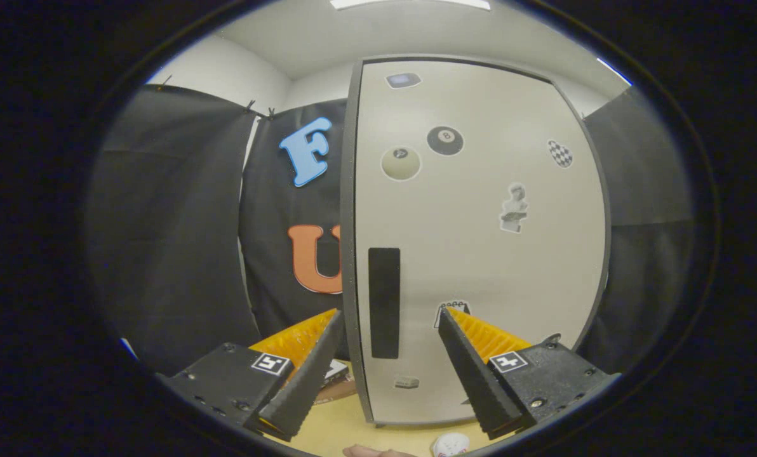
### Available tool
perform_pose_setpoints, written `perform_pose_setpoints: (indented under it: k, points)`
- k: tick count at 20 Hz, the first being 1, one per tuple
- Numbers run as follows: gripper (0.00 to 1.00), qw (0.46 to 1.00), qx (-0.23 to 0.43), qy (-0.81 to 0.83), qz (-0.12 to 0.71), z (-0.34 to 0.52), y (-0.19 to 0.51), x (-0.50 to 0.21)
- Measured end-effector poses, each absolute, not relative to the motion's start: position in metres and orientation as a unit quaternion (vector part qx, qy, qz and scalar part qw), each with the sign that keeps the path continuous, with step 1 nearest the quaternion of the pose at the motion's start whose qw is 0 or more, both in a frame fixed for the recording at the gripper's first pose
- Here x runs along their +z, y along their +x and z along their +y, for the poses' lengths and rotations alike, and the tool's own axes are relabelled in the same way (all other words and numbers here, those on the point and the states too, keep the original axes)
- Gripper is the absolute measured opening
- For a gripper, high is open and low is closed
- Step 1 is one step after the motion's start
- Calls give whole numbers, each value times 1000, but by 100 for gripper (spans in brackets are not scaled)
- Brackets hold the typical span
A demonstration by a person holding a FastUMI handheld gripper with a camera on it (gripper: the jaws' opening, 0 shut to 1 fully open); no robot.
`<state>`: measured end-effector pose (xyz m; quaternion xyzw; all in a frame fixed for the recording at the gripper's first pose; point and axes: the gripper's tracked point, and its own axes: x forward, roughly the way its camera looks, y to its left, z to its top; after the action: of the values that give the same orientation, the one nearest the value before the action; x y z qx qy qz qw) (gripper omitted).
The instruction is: Open the shoe cabinet door, grab the shoes and put them into the shoe cabinet, then close the shoe cabinet door.
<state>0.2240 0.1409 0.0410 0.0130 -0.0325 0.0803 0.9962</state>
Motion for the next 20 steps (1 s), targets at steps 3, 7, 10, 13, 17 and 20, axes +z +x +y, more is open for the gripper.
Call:
perform_pose_setpoints:
  k: [3,7,10,13,17,20]
  points:
    - [97,996,74,18,-36,146,245,44]
    - [83,996,75,35,-24,157,267,46]
    - [65,999,43,31,-9,148,280,46]
    - [40,1000,17,20,-7,144,284,41]
    - [34,1000,11,20,-4,143,275,39]
    - [31,999,34,18,-5,144,264,39]
